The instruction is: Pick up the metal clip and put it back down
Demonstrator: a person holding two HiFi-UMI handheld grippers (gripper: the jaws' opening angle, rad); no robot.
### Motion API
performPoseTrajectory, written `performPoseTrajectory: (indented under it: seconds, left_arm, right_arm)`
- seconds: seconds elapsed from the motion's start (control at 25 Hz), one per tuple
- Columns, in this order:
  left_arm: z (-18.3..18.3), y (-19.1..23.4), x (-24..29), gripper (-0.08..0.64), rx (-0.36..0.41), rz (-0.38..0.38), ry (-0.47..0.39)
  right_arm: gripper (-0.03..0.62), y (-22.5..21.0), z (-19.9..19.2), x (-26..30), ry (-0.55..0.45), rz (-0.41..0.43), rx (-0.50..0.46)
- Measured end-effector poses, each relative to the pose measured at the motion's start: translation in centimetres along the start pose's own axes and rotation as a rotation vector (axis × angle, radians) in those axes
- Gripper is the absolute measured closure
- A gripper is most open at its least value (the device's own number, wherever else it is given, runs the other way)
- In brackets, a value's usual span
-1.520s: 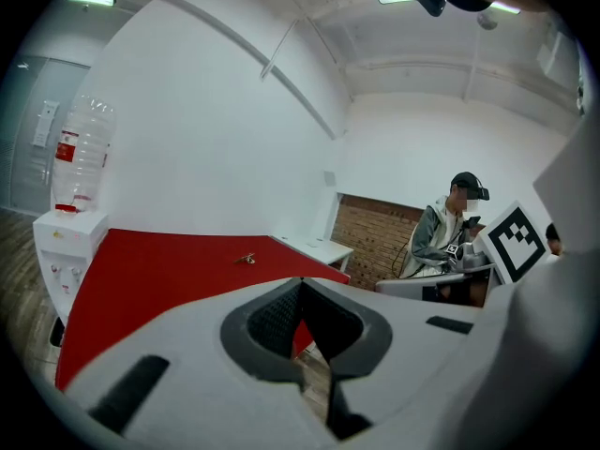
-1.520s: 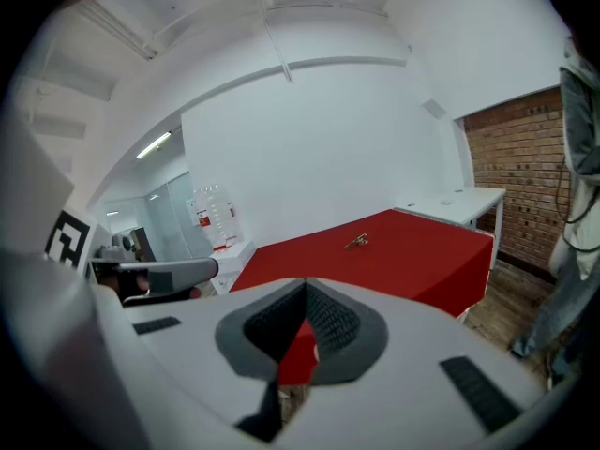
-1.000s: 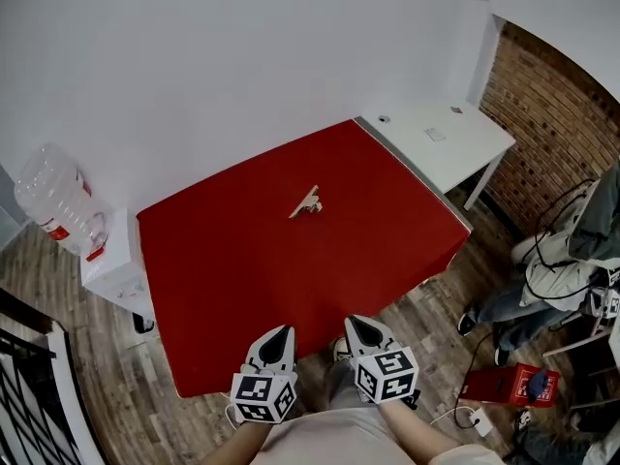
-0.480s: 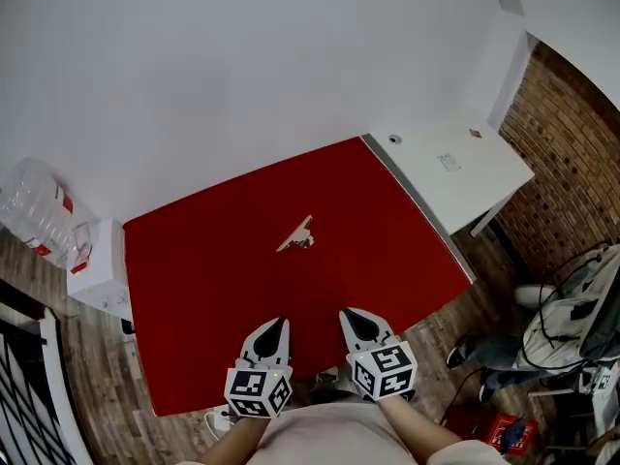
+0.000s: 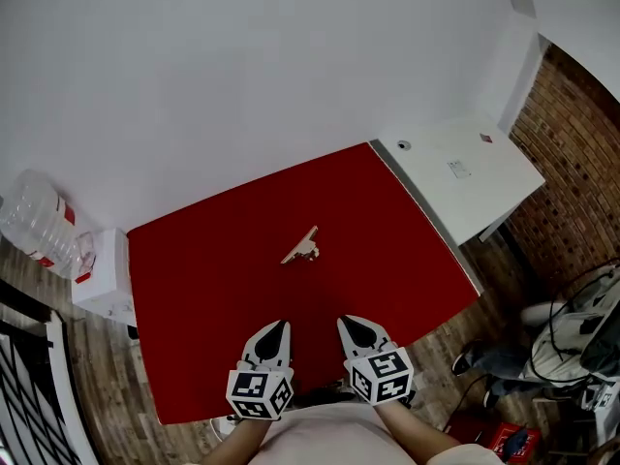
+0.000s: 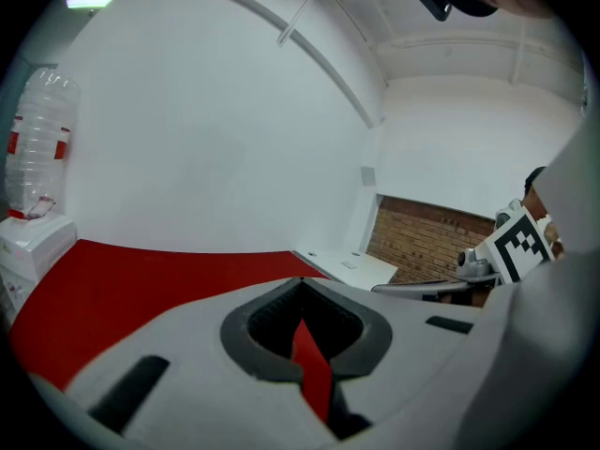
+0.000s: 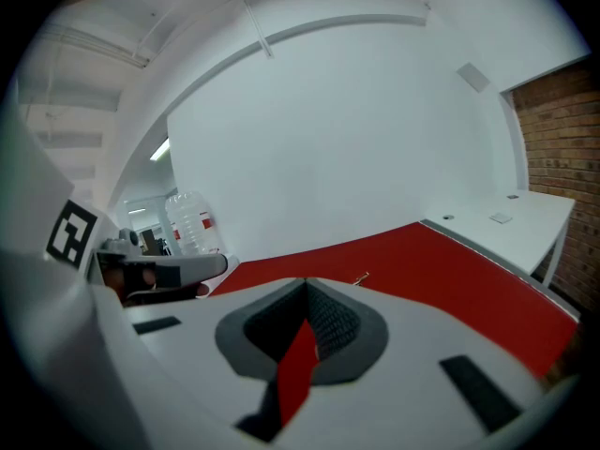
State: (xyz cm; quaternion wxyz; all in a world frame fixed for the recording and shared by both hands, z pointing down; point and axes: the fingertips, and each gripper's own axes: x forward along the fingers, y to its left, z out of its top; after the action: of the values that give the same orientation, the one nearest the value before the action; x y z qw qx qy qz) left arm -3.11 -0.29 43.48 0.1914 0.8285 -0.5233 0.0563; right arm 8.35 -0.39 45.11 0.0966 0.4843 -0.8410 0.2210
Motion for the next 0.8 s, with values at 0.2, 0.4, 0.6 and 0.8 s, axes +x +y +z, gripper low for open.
performPoseTrajectory:
  seconds: [0.2, 0.4, 0.6, 0.8]
  left_arm:
    - [0.9, 1.0, 1.2, 0.557, 0.009, -0.021, 0.004]
    - [1.0, 2.9, 2.2, 0.557, 0.002, -0.02, 0.022]
    - [1.0, 3.7, 2.9, 0.557, 0.003, -0.024, 0.03]
    - [1.1, 4.3, 3.9, 0.557, 0.009, -0.031, 0.036]
  right_arm:
    - [0.588, -0.5, 0.8, 1.4, -0.001, -0.026, 0.01]
    - [0.588, -0.4, 1.7, 3.4, -0.004, -0.032, 0.015]
    - [0.588, -0.7, 1.6, 4.3, 0.008, -0.035, 0.012]
    - [0.588, -1.5, 2.0, 5.2, 0.014, -0.046, 0.018]
